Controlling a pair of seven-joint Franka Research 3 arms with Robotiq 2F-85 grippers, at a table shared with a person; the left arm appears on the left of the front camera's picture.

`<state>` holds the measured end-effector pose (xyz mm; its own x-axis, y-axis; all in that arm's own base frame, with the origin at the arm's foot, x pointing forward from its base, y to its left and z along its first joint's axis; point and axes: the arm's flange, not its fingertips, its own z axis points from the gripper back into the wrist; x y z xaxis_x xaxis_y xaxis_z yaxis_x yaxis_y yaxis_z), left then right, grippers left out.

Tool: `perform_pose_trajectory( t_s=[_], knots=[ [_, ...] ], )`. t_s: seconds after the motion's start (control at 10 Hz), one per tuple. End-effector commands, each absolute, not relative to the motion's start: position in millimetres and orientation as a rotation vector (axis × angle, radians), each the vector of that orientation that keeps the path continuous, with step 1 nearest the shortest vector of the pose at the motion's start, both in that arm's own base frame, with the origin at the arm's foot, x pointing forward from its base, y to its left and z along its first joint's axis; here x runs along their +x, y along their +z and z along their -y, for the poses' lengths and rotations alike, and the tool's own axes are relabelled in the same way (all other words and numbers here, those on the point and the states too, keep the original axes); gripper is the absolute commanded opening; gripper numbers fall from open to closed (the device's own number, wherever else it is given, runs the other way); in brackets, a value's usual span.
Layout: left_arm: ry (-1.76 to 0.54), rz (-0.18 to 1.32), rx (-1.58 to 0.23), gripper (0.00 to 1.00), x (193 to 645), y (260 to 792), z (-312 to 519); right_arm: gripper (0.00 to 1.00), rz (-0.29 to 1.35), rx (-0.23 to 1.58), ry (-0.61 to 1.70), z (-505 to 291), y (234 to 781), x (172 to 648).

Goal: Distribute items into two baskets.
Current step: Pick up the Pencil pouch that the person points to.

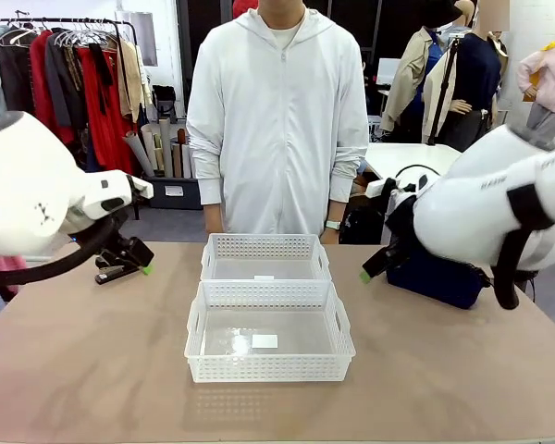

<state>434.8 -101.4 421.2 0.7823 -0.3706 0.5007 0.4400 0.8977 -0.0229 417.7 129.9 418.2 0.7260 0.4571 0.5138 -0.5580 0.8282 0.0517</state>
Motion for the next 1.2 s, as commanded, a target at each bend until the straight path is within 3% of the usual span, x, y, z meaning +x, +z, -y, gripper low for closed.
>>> perform_pose_trajectory(
  t_s=[0.0, 0.3, 0.7, 1.1],
  knots=[
    [-0.392, 0.473, -0.269, 1.00, 448, 436, 65, 1.00, 0.460, 0.293, 0.538, -86, 436, 442],
    [-0.315, 0.501, -0.364, 1.00, 443, 461, 16, 1.00, 0.469, 0.430, 0.456, -26, 452, 453],
    [-0.295, 0.498, -0.538, 1.00, 398, 490, -54, 1.00, 0.543, 0.533, 0.322, 35, 478, 425],
    [-0.201, 0.553, -0.523, 1.00, 345, 507, -100, 1.00, 0.548, 0.612, 0.236, 86, 490, 398]
  ],
)
